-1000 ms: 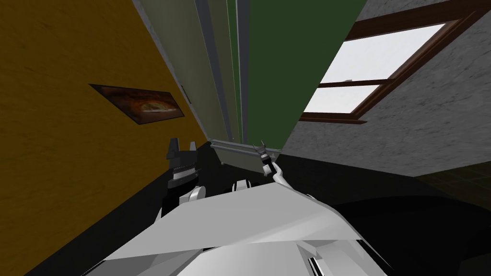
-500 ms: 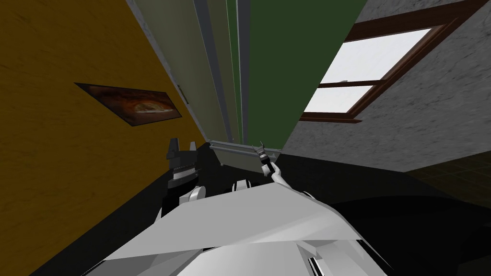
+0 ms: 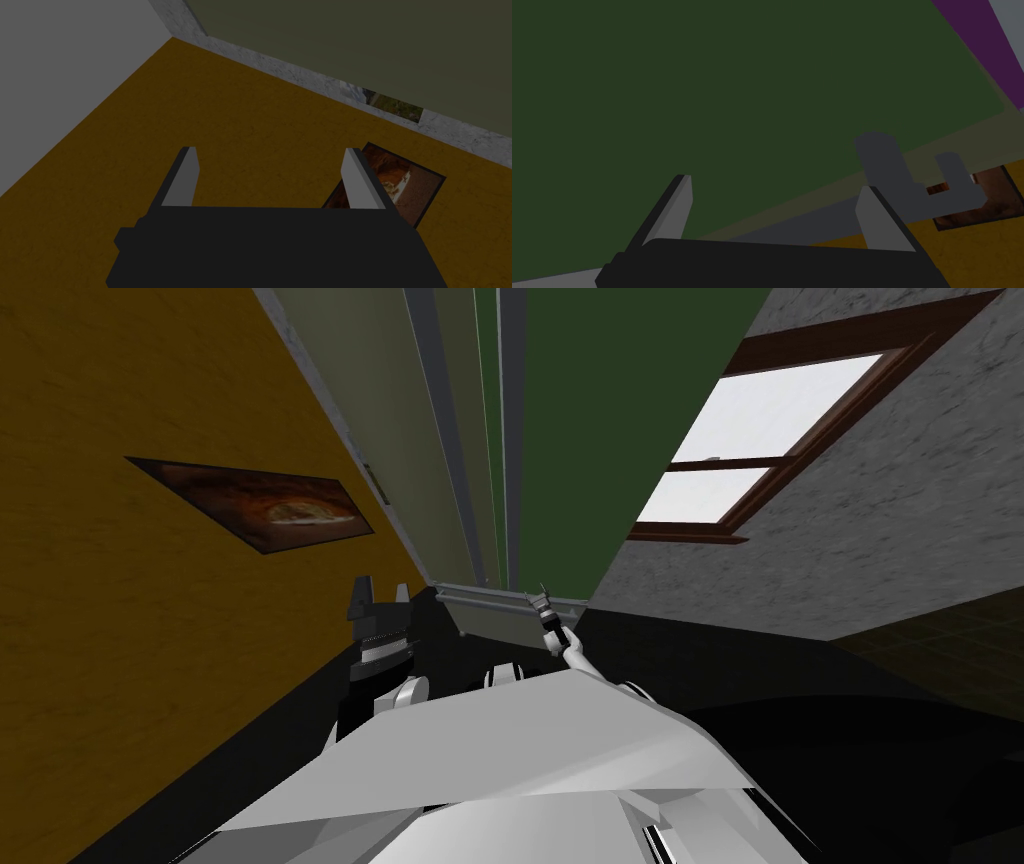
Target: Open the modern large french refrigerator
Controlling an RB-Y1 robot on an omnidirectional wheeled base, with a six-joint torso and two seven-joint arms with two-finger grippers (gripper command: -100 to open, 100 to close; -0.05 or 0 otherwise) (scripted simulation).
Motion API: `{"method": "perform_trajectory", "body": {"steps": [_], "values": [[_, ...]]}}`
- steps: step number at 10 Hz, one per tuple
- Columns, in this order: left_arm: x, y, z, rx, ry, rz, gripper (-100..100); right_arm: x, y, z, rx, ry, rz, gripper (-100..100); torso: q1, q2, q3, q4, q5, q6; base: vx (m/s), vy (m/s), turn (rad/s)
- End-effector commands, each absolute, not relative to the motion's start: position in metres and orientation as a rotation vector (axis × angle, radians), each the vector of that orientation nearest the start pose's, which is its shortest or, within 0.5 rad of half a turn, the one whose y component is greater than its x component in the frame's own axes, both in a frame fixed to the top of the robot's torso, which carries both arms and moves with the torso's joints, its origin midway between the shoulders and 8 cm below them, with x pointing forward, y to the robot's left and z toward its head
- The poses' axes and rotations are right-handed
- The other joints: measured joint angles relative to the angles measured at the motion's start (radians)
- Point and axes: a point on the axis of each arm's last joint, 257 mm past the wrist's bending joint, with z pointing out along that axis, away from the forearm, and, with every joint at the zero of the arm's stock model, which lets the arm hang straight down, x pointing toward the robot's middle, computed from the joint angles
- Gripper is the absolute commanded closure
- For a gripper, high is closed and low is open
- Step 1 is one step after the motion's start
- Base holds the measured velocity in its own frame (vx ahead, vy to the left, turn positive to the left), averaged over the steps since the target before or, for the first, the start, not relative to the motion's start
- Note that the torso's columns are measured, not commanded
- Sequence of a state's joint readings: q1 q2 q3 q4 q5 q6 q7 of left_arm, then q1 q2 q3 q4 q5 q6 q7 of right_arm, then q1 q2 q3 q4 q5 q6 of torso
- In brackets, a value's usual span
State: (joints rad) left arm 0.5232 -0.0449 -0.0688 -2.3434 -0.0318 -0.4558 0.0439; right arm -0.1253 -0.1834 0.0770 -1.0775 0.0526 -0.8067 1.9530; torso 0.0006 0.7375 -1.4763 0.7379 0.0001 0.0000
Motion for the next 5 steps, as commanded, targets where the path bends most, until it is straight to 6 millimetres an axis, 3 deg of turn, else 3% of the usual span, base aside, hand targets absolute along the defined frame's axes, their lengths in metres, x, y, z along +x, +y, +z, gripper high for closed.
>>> {"method": "perform_trajectory", "body": {"steps": [1, 5], "values": [[0.340, 0.260, 0.037, -0.696, 0.580, -1.381, 0, 0.524, -0.212, -0.212, -0.525, 1.060, -0.416, -100, 0.000, 0.001, 0.000, 0.000, 0.000, 0.000, 0.010, 0.022, 0.001], [0.340, 0.260, 0.037, -0.696, 0.580, -1.381, 0, 0.529, -0.201, -0.222, -0.574, 1.055, -0.487, -100, 0.000, 0.000, 0.000, 0.000, 0.000, 0.000, 0.025, 0.034, -0.049]]}}
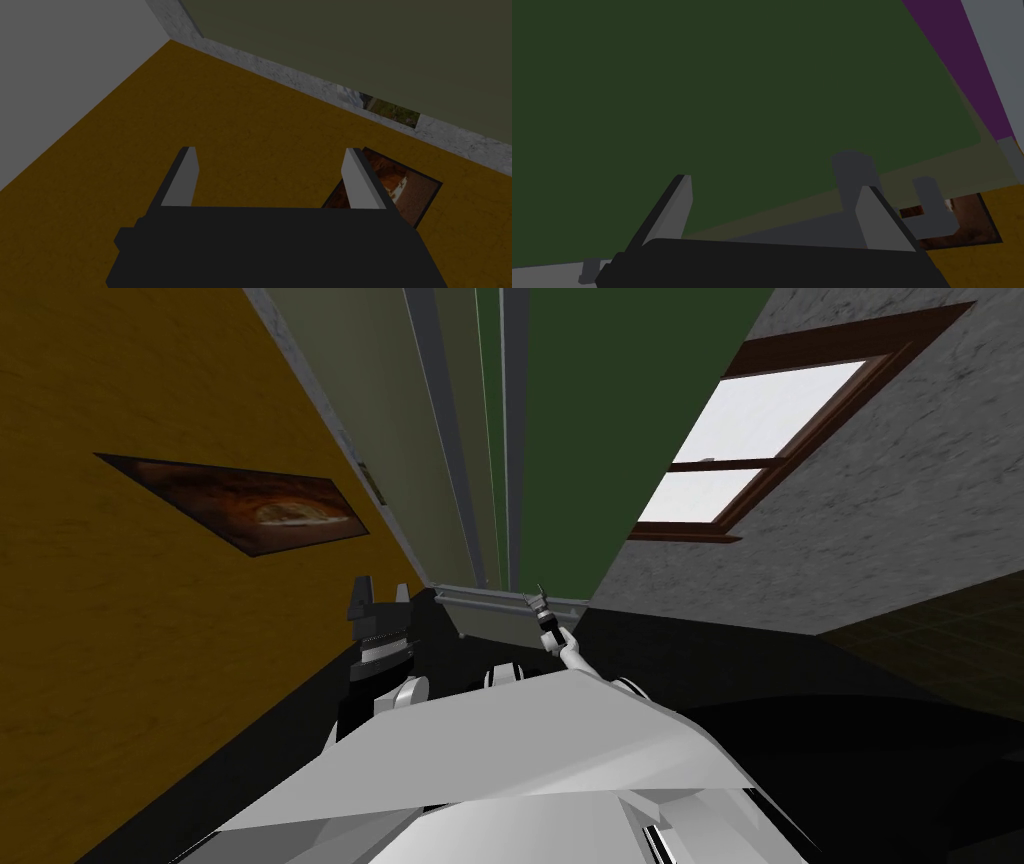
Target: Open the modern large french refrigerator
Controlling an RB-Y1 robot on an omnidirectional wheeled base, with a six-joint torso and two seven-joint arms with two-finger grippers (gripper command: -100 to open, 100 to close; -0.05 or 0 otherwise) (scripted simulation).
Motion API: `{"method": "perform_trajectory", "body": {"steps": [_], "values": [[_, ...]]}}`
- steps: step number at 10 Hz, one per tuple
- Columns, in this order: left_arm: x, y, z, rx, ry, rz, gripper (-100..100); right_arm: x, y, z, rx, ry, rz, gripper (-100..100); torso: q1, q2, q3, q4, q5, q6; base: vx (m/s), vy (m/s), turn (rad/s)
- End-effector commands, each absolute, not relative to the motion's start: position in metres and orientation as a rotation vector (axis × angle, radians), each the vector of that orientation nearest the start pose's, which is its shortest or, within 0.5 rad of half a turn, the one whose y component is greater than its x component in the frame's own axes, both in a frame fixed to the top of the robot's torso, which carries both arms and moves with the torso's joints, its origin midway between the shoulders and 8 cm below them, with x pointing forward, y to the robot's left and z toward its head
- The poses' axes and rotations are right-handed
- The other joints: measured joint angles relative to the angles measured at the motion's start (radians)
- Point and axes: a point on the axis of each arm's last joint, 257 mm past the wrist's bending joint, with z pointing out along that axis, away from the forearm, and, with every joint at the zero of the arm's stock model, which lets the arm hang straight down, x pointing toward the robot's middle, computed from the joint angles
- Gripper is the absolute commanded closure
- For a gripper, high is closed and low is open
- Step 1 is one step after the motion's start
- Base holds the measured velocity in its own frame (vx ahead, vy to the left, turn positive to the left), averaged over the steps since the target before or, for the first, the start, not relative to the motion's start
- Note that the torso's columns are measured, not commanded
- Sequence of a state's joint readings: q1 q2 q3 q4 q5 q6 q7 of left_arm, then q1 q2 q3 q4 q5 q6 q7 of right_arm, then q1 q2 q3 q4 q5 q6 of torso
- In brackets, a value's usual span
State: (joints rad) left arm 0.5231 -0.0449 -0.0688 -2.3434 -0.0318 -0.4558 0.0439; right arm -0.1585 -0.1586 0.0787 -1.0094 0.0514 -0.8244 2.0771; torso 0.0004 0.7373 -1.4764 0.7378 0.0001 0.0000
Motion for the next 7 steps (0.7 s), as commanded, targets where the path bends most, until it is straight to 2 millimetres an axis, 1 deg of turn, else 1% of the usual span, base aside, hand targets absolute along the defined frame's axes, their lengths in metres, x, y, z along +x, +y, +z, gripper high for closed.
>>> {"method": "perform_trajectory", "body": {"steps": [1, 2, 3, 4, 7], "values": [[0.340, 0.260, 0.037, -0.696, 0.580, -1.381, 0, 0.531, -0.194, -0.227, -0.586, 1.057, -0.502, -100, 0.000, 0.000, 0.000, 0.000, 0.000, 0.000, 0.027, 0.041, -0.060], [0.340, 0.260, 0.037, -0.696, 0.580, -1.381, 0, 0.531, -0.194, -0.227, -0.594, 1.053, -0.515, -100, 0.000, 0.001, 0.000, 0.000, 0.000, 0.000, 0.020, 0.037, -0.029], [0.340, 0.260, 0.037, -0.696, 0.580, -1.381, 0, 0.532, -0.187, -0.231, -0.606, 1.053, -0.531, -100, -0.001, 0.001, 0.001, 0.000, 0.000, 0.000, 0.025, 0.030, -0.050], [0.340, 0.260, 0.037, -0.696, 0.580, -1.381, 0, 0.532, -0.187, -0.231, -0.609, 1.052, -0.536, -100, -0.001, 0.001, 0.001, 0.000, 0.000, 0.000, 0.021, 0.025, -0.024], [0.340, 0.260, 0.037, -0.696, 0.580, -1.381, 0, 0.534, -0.158, -0.238, -0.626, 1.052, -0.564, -100, 0.000, 0.000, 0.000, 0.000, 0.000, 0.000, 0.028, 0.038, -0.055]]}}
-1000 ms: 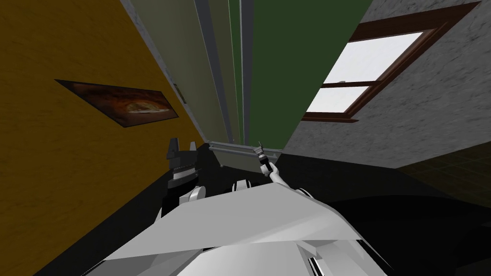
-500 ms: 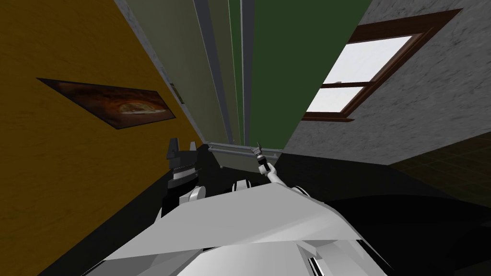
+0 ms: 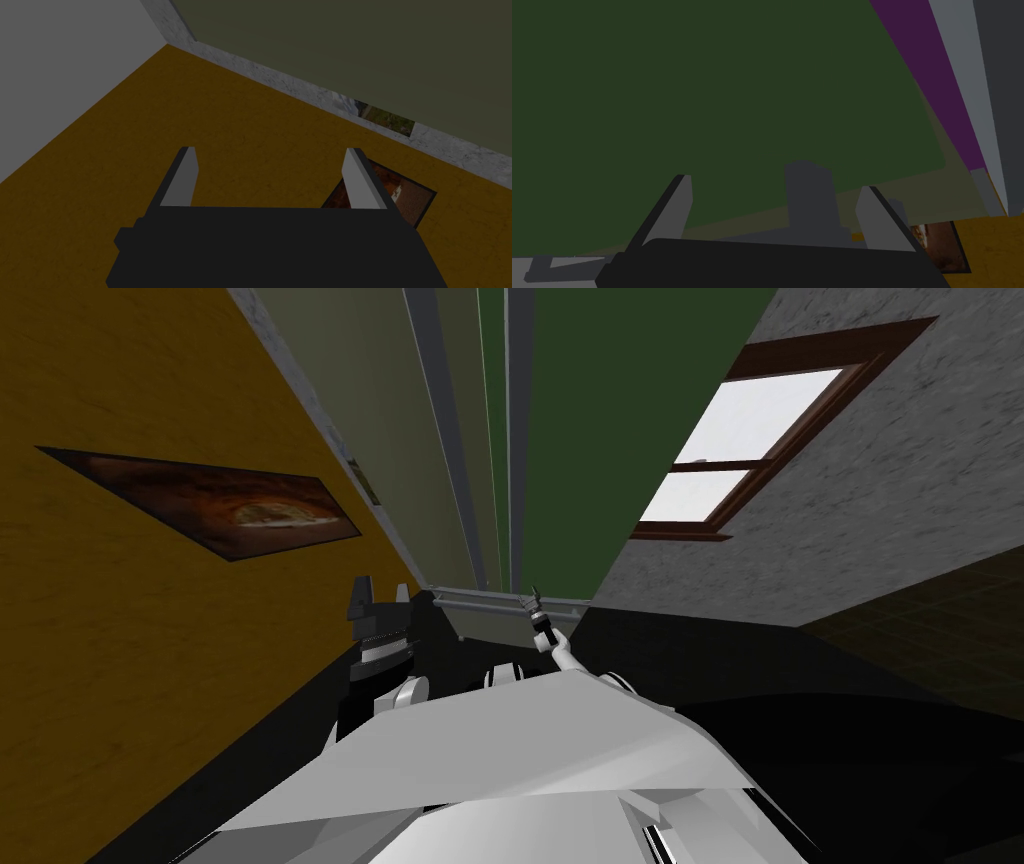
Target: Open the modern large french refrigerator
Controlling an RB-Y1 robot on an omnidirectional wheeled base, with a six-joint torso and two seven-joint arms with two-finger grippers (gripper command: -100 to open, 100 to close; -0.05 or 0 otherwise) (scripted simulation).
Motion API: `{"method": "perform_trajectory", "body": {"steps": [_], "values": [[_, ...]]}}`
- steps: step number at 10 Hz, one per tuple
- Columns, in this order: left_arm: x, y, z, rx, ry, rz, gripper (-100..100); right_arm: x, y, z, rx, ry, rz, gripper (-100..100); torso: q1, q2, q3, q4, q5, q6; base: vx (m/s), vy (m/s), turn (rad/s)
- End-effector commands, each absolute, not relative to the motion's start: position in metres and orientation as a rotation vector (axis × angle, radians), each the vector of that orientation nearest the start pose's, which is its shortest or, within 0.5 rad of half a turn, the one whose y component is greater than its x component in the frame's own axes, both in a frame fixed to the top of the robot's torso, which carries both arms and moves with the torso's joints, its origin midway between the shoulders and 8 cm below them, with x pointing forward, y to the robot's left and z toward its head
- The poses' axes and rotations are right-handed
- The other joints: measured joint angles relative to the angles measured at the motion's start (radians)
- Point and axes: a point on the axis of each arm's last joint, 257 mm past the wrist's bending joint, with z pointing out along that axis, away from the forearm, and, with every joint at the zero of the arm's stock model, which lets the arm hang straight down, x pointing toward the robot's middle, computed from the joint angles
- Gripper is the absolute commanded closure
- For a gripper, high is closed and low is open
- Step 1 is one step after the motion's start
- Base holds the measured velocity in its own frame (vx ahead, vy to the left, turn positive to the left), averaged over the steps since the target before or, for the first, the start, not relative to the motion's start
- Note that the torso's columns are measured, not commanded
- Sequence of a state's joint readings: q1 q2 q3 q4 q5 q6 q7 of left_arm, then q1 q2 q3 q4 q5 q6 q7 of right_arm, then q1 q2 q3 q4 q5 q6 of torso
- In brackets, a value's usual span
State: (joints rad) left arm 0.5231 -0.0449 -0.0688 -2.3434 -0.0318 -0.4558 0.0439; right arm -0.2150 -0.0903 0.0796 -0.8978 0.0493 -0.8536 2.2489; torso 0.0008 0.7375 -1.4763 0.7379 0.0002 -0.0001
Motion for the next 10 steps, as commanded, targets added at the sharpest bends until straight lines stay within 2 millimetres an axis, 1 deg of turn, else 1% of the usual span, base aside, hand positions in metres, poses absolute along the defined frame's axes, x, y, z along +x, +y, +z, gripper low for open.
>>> {"method": "perform_trajectory", "body": {"steps": [1, 2, 3, 4, 5, 6, 7, 8, 9, 10], "values": [[0.340, 0.260, 0.037, -0.696, 0.580, -1.381, 0, 0.534, -0.148, -0.239, -0.624, 1.053, -0.563, -100, 0.000, 0.000, 0.000, 0.000, 0.000, 0.000, 0.026, 0.040, -0.035], [0.340, 0.260, 0.037, -0.696, 0.580, -1.381, 0, 0.534, -0.139, -0.239, -0.619, 1.055, -0.558, -100, -0.001, 0.001, 0.000, 0.000, 0.000, 0.000, 0.016, 0.032, -0.021], [0.340, 0.260, 0.038, -0.696, 0.580, -1.381, 0, 0.535, -0.145, -0.240, -0.621, 1.054, -0.559, -100, -0.001, 0.001, 0.001, 0.000, 0.000, 0.000, 0.006, 0.015, -0.002], [0.340, 0.260, 0.038, -0.696, 0.580, -1.381, 0, 0.522, -0.141, -0.243, -0.623, 1.047, -0.536, -100, -0.002, 0.002, 0.001, 0.000, -0.001, 0.000, 0.083, 0.021, -0.073], [0.340, 0.260, 0.037, -0.696, 0.580, -1.381, 0, 0.518, -0.143, -0.242, -0.617, 1.045, -0.541, -100, -0.002, -0.002, -0.001, 0.000, 0.000, 0.000, 0.103, 0.021, -0.038], [0.340, 0.260, 0.037, -0.696, 0.580, -1.381, 0, 0.508, -0.140, -0.242, -0.616, 1.040, -0.516, -100, -0.001, -0.003, -0.002, -0.001, 0.000, 0.000, 0.127, 0.026, -0.055], [0.340, 0.260, 0.037, -0.696, 0.580, -1.381, 0, 0.502, -0.143, -0.246, -0.619, 1.043, -0.522, -100, 0.000, -0.003, -0.002, -0.001, 0.000, 0.000, 0.101, 0.030, -0.034], [0.340, 0.260, 0.037, -0.696, 0.580, -1.381, 0, 0.501, -0.144, -0.243, -0.615, 1.038, -0.525, -100, 0.000, 0.000, 0.000, 0.000, 0.000, 0.000, 0.041, 0.017, 0.002], [0.340, 0.260, 0.038, -0.696, 0.580, -1.381, 0, 0.490, -0.141, -0.247, -0.620, 1.040, -0.501, -100, -0.001, 0.004, 0.002, 0.001, 0.000, 0.000, 0.089, 0.026, -0.067], [0.340, 0.260, 0.037, -0.696, 0.580, -1.381, 0, 0.484, -0.144, -0.246, -0.617, 1.037, -0.509, -100, -0.001, 0.001, 0.001, 0.001, 0.000, 0.000, 0.089, 0.029, -0.035]]}}
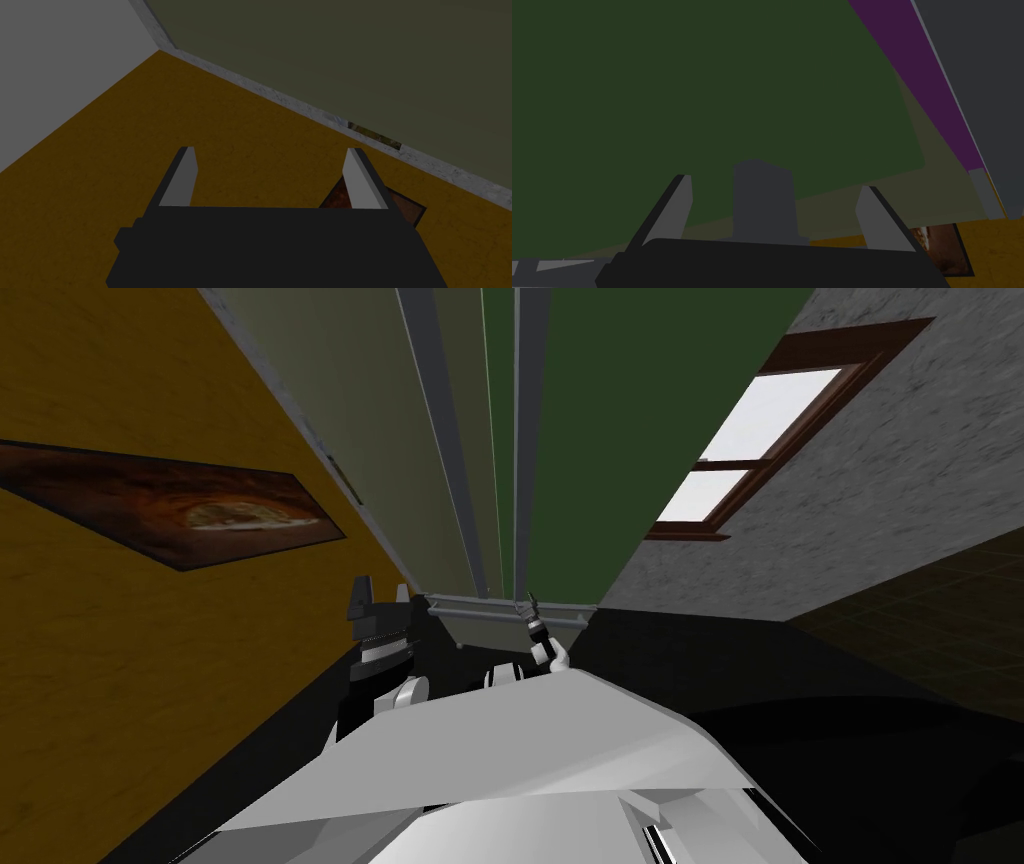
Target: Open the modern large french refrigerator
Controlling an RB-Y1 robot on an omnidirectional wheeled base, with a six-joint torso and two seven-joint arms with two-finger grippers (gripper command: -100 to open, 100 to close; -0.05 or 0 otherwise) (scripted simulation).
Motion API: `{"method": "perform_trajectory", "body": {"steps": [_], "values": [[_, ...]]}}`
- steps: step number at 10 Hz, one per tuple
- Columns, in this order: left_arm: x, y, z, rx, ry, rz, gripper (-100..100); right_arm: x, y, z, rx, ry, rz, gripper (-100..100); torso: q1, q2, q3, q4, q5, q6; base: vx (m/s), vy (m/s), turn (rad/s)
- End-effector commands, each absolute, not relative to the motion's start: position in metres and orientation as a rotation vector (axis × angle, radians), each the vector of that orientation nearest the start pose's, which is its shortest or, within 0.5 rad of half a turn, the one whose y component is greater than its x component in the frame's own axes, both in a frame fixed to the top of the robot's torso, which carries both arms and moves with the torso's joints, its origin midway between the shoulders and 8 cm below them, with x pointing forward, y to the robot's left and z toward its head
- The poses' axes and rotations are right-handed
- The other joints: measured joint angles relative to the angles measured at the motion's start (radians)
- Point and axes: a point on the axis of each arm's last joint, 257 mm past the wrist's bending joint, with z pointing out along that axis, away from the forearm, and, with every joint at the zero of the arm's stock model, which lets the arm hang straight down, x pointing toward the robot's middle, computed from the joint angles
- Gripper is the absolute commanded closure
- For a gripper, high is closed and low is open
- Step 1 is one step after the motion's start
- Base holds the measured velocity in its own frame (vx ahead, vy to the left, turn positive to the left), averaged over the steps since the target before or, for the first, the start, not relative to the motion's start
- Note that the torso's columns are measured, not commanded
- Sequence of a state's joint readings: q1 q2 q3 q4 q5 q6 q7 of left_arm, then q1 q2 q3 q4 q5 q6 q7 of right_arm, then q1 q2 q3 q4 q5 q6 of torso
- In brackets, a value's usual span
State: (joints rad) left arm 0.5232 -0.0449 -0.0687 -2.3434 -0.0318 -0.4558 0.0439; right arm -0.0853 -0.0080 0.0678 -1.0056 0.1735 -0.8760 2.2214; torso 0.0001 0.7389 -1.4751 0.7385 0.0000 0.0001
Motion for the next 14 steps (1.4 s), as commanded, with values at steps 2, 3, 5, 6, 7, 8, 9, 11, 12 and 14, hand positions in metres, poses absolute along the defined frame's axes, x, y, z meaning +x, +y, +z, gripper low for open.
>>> {"method": "perform_trajectory", "body": {"steps": [2, 3, 5, 6, 7, 8, 9, 11, 12, 14], "values": [[0.340, 0.260, 0.037, -0.696, 0.580, -1.381, 0, 0.468, -0.144, -0.246, -0.619, 1.032, -0.495, -100, 0.000, -0.003, -0.002, -0.001, 0.000, 0.000, 0.099, 0.026, -0.044], [0.340, 0.260, 0.037, -0.696, 0.580, -1.381, 0, 0.466, -0.145, -0.242, -0.614, 1.025, -0.500, -100, 0.000, -0.001, -0.001, -0.001, 0.000, 0.000, 0.041, 0.018, 0.000], [0.340, 0.260, 0.037, -0.696, 0.580, -1.381, 0, 0.448, -0.147, -0.244, -0.620, 1.028, -0.489, -100, 0.000, -0.001, -0.001, 0.000, 0.000, 0.000, 0.088, 0.023, -0.047], [0.340, 0.260, 0.037, -0.696, 0.580, -1.381, 0, 0.449, -0.147, -0.240, -0.618, 1.020, -0.491, -100, 0.000, -0.002, -0.001, -0.001, 0.000, 0.000, 0.041, 0.012, -0.002], [0.340, 0.260, 0.038, -0.696, 0.580, -1.381, 0, 0.437, -0.145, -0.243, -0.627, 1.025, -0.472, -100, -0.001, 0.000, 0.000, 0.000, 0.000, 0.000, 0.074, 0.023, -0.065], [0.340, 0.260, 0.037, -0.696, 0.580, -1.381, 0, 0.431, -0.148, -0.245, -0.628, 1.030, -0.479, -100, 0.000, -0.001, -0.001, 0.000, 0.000, 0.000, 0.094, 0.027, -0.039], [0.340, 0.260, 0.037, -0.696, 0.580, -1.381, 0, 0.431, -0.148, -0.238, -0.623, 1.017, -0.484, -100, 0.000, -0.002, -0.002, -0.001, 0.000, 0.000, 0.045, 0.015, 0.006], [0.340, 0.260, 0.037, -0.696, 0.580, -1.381, 0, 0.414, -0.150, -0.243, -0.635, 1.029, -0.475, -100, 0.000, -0.001, -0.001, 0.000, 0.000, 0.000, 0.074, 0.023, -0.051], [0.340, 0.260, 0.038, -0.696, 0.580, -1.381, 0, 0.414, -0.150, -0.236, -0.631, 1.015, -0.480, -100, 0.000, -0.001, -0.001, -0.001, 0.000, 0.000, 0.037, 0.017, 0.007], [0.340, 0.260, 0.037, -0.696, 0.580, -1.381, 0, 0.397, -0.152, -0.239, -0.645, 1.027, -0.472, -100, 0.001, -0.003, -0.002, 0.000, 0.000, 0.000, 0.087, 0.030, -0.055]]}}
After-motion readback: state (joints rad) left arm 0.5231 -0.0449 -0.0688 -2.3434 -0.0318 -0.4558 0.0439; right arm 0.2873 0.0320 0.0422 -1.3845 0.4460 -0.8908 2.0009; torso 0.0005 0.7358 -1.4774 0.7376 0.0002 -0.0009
